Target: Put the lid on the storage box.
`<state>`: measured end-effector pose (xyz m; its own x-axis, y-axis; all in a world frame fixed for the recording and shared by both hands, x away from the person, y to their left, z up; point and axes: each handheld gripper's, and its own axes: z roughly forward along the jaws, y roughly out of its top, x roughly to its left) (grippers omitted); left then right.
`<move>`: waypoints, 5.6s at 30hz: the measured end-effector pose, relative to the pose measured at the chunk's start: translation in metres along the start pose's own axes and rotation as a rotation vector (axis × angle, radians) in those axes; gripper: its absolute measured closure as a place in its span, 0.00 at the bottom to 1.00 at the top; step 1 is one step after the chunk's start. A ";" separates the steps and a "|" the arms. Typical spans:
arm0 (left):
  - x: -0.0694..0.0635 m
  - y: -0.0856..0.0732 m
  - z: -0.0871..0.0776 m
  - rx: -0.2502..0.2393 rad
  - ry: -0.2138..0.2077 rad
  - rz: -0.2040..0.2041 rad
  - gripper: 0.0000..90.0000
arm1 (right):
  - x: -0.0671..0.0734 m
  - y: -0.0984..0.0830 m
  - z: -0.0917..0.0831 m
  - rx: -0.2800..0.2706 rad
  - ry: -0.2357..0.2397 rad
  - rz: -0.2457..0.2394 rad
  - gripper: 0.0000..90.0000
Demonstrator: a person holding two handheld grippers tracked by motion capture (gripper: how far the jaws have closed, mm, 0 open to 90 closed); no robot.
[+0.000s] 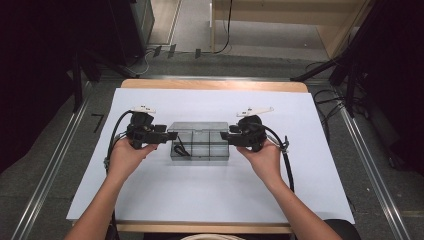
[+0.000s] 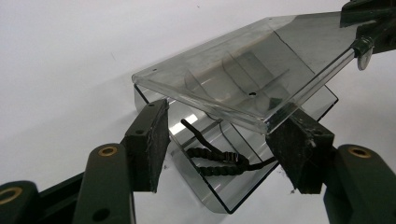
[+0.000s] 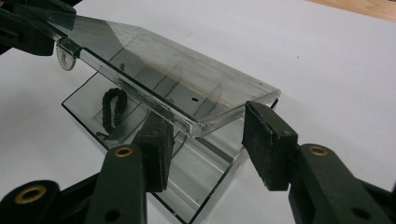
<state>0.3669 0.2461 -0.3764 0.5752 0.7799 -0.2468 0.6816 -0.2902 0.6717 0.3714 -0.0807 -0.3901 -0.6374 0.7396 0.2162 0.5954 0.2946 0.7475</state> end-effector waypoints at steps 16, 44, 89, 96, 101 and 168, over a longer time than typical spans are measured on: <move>-0.002 -0.002 0.005 -0.003 -0.007 0.033 0.46 | 0.000 -0.010 0.003 0.002 0.004 0.001 0.60; -0.003 -0.019 0.012 0.006 -0.017 0.062 0.44 | 0.001 -0.020 0.005 0.019 0.016 0.006 0.60; 0.003 -0.036 0.031 0.050 -0.004 0.123 0.43 | -0.001 -0.037 0.020 0.085 0.036 -0.012 0.59; 0.003 -0.039 0.030 0.055 -0.009 0.121 0.43 | -0.001 -0.039 0.021 0.091 0.031 -0.015 0.59; 0.002 -0.040 0.033 0.063 -0.008 0.130 0.43 | -0.001 -0.041 0.021 0.096 0.031 -0.017 0.59; -0.003 -0.050 0.034 0.112 -0.044 0.146 0.42 | 0.003 -0.055 0.022 0.131 0.046 -0.024 0.56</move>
<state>0.3462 0.2395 -0.4330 0.6891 0.7007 -0.1847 0.6344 -0.4602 0.6212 0.3476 -0.0813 -0.4447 -0.6724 0.7034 0.2302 0.6365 0.3908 0.6650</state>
